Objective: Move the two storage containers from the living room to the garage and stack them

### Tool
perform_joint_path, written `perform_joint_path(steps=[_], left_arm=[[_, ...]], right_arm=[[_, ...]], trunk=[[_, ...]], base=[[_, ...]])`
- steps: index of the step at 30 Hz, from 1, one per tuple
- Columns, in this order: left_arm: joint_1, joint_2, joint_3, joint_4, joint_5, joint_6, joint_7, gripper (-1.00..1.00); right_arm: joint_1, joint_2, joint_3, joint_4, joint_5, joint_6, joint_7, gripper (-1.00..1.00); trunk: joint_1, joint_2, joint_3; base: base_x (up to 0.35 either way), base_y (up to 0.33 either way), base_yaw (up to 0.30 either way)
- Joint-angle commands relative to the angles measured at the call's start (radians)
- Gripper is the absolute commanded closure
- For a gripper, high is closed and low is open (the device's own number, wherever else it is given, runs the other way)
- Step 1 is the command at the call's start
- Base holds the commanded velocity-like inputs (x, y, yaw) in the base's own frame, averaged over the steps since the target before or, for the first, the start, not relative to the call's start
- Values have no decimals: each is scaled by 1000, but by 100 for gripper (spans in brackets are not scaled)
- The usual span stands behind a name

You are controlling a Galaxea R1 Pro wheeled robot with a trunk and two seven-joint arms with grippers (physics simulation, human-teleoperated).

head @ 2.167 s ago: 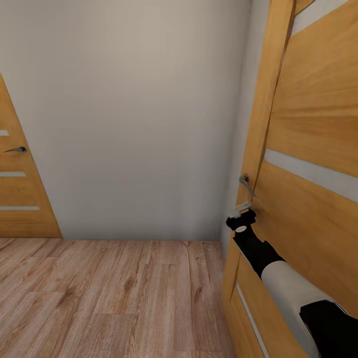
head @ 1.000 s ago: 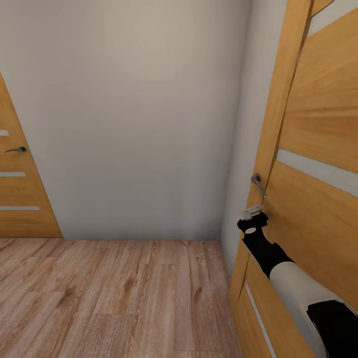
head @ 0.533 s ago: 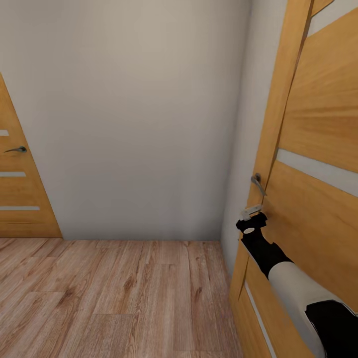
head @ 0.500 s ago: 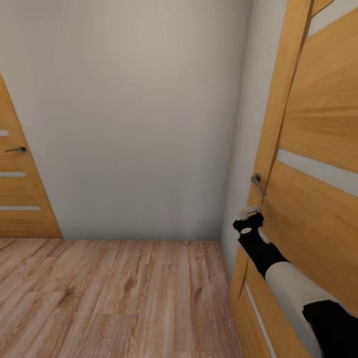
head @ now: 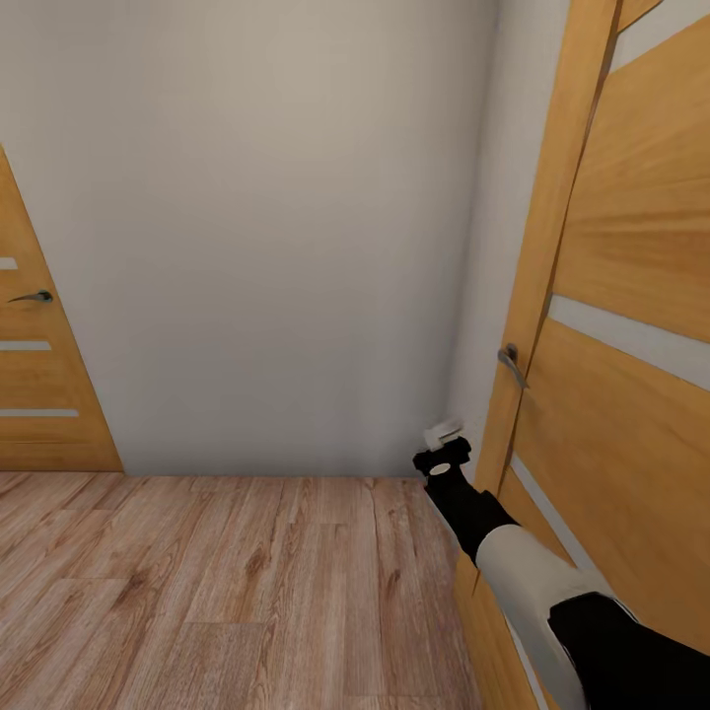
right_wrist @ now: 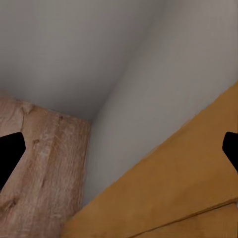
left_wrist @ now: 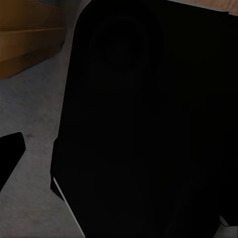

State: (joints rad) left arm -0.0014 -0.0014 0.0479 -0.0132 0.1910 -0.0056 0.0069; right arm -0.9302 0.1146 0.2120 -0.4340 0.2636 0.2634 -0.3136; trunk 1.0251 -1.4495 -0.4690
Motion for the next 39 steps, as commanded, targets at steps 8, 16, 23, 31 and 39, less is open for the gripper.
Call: perform_joint_path(steps=[8,16,23,31,39], left_arm=[[0,0,4,-1,5,-1,1,-100],[0,0,4,-1,5,-1,1,-100],[0,0,4,-1,5,-1,1,-100],[0,0,4,-1,5,-1,1,-100],[0,0,4,-1,7,-1,1,-100]], right_arm=[[5,5,3,423,-305,-62,78,-100],[286,-68,6,465,-351,-94,229,-100],[520,-95,6,466,-348,-237,244,-100],[716,-98,6,466,-345,-347,245,-100],[766,-95,7,468,-349,-346,240,-100]], trunk=[[0,-1,-1],[0,-1,-1],[0,-1,-1],[0,-1,-1],[0,-1,-1]], base=[[0,0,0],[0,0,0],[0,0,0],[0,0,0],[0,0,0]])
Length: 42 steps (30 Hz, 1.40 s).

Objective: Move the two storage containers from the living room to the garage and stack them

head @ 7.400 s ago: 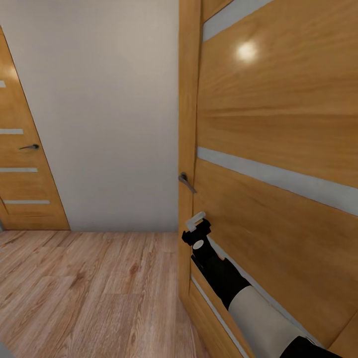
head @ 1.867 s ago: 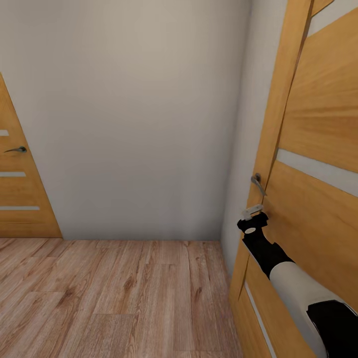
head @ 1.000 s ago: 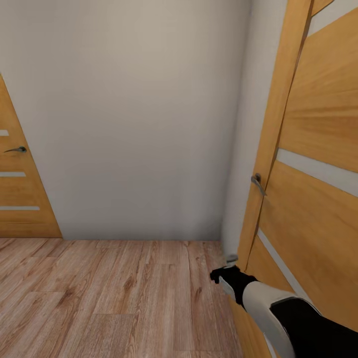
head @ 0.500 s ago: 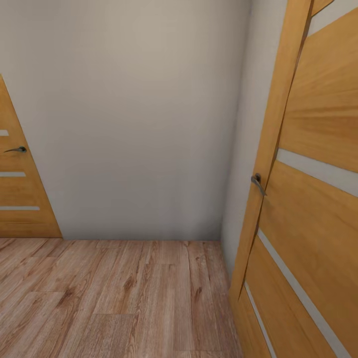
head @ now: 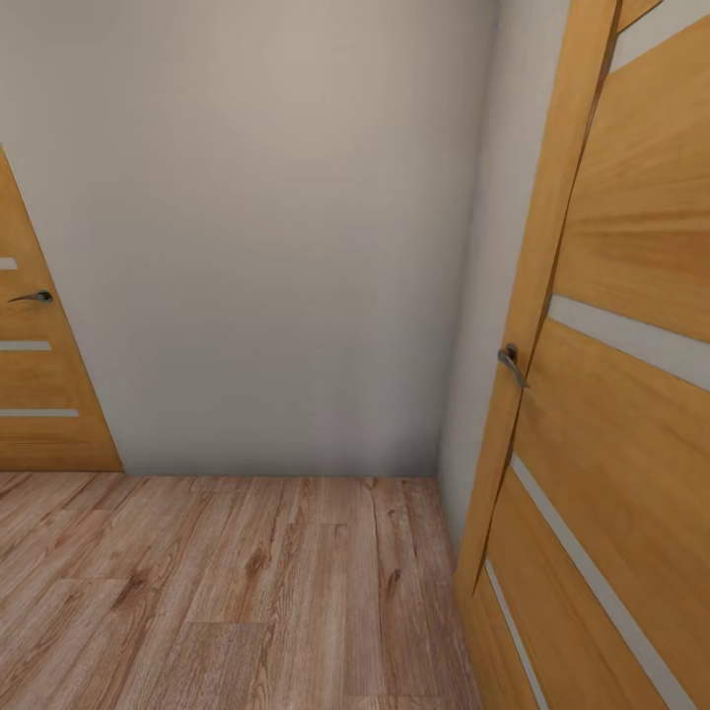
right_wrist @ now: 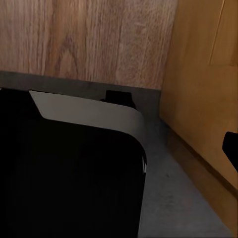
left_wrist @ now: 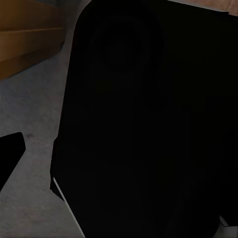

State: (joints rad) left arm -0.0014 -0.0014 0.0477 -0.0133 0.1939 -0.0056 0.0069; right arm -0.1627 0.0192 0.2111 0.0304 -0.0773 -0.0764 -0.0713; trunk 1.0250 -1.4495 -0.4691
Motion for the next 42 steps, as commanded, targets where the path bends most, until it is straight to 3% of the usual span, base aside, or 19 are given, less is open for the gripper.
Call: perform_joint_path(steps=[1,42], left_arm=[[0,0,4,-1,4,-1,1,-100],[0,0,4,-1,4,-1,1,-100]], right_arm=[[-1,0,8,3,-8,-5,-2,-100],[0,-2,15,2,-1,-6,-8,-100]], trunk=[[0,0,-1],[0,0,-1]], base=[[0,0,0],[0,0,36]])
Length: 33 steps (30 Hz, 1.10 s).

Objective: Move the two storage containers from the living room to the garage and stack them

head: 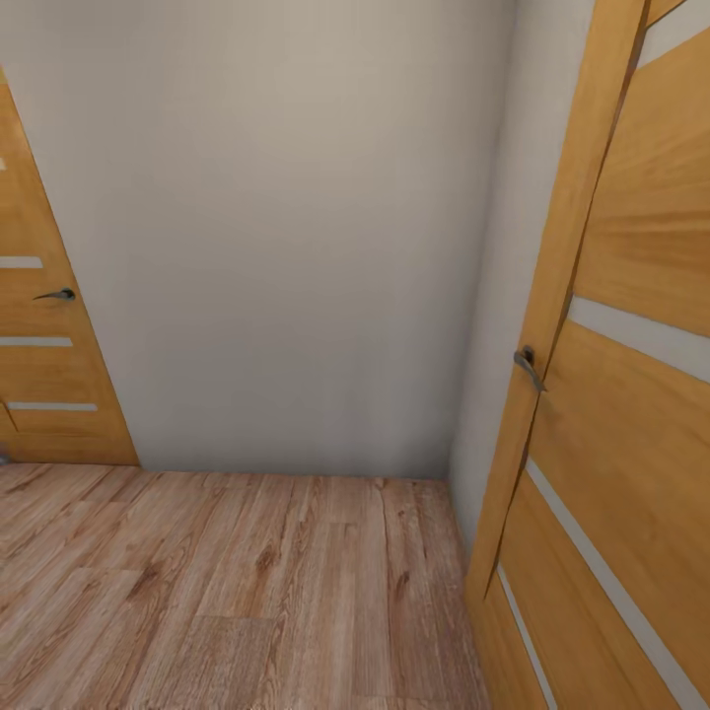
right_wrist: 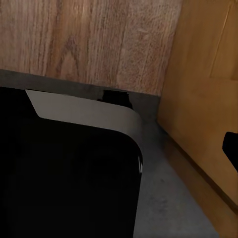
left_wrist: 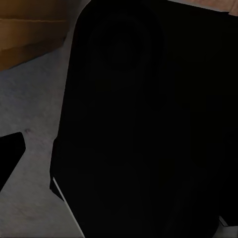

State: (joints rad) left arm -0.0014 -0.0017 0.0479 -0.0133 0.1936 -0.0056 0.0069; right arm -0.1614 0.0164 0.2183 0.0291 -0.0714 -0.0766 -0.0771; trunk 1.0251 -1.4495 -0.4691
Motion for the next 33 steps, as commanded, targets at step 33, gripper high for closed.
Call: perform_joint_path(steps=[33], left_arm=[[0,0,4,-1,3,-1,-1,-100]], right_arm=[[-1,0,9,3,-7,-6,-4,-100]], trunk=[[0,-1,-1]], base=[[23,-16,101]])
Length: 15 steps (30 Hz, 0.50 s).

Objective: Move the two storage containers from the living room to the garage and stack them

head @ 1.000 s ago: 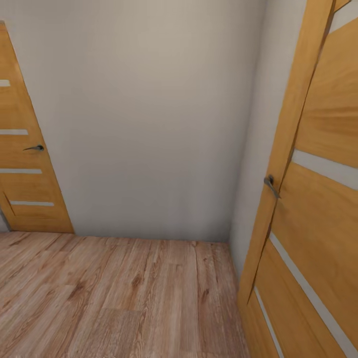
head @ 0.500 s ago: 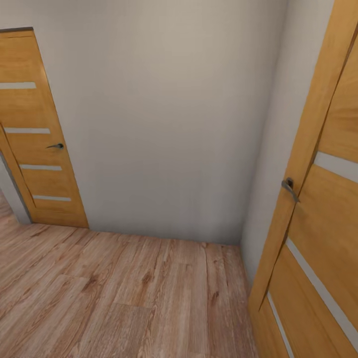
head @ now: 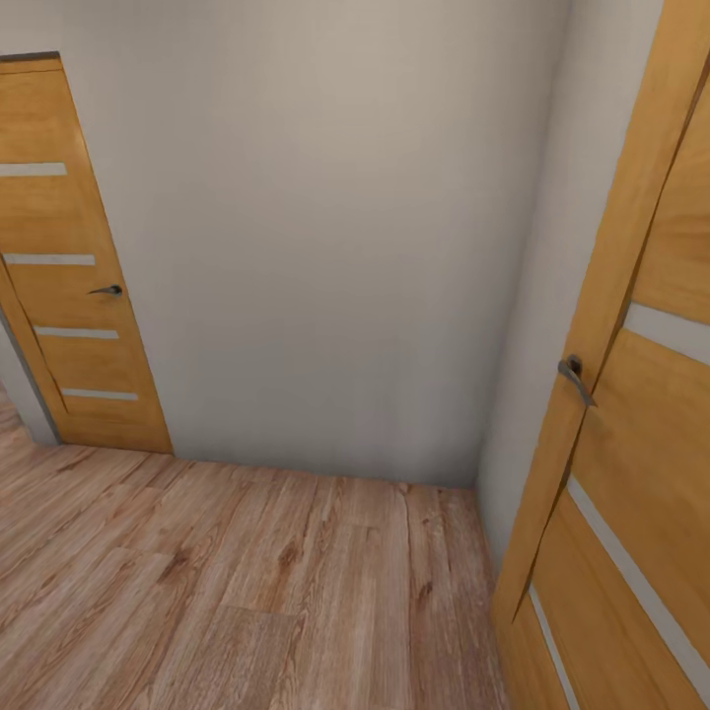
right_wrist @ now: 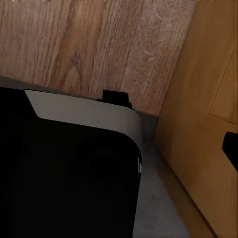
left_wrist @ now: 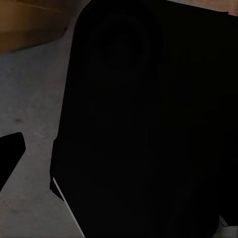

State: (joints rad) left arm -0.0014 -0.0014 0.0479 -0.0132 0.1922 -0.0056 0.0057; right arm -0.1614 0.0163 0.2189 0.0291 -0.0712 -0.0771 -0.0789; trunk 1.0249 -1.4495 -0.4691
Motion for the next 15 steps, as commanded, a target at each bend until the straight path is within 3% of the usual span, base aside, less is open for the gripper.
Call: perform_joint_path(steps=[1,10,15], left_arm=[[0,0,4,-1,4,-1,1,-100],[0,0,4,-1,4,-1,1,-100],[0,0,4,-1,5,-1,1,-100]], right_arm=[[-1,1,8,3,-7,-6,-2,-100],[-1,1,8,3,-8,-6,-2,-100],[-1,1,8,3,-8,-5,-2,-100]], trunk=[[0,0,-1],[0,0,-1],[0,0,-1]], base=[[74,-68,0],[23,-16,0],[202,-1,0]])
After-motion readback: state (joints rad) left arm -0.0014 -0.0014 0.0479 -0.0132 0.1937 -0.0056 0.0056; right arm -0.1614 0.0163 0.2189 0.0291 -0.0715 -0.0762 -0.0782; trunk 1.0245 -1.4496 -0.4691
